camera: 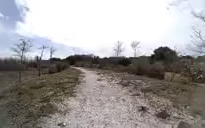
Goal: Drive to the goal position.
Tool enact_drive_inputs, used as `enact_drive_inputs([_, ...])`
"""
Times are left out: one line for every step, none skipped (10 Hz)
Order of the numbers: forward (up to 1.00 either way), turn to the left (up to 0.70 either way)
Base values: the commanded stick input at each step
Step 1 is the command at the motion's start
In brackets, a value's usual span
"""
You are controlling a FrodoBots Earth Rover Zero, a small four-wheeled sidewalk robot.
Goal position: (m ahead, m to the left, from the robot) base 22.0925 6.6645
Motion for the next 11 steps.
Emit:
enact_drive_inputs([0.7, 0.0])
enact_drive_inputs([0.7, 0.0])
enact_drive_inputs([0.7, 0.0])
enact_drive_inputs([0.7, 0.0])
enact_drive_inputs([0.7, 0.0])
enact_drive_inputs([0.7, 0.0])
enact_drive_inputs([0.7, 0.0])
enact_drive_inputs([0.7, 0.0])
enact_drive_inputs([0.7, 0.0])
enact_drive_inputs([0.7, 0.0])
enact_drive_inputs([0.7, 0.0])
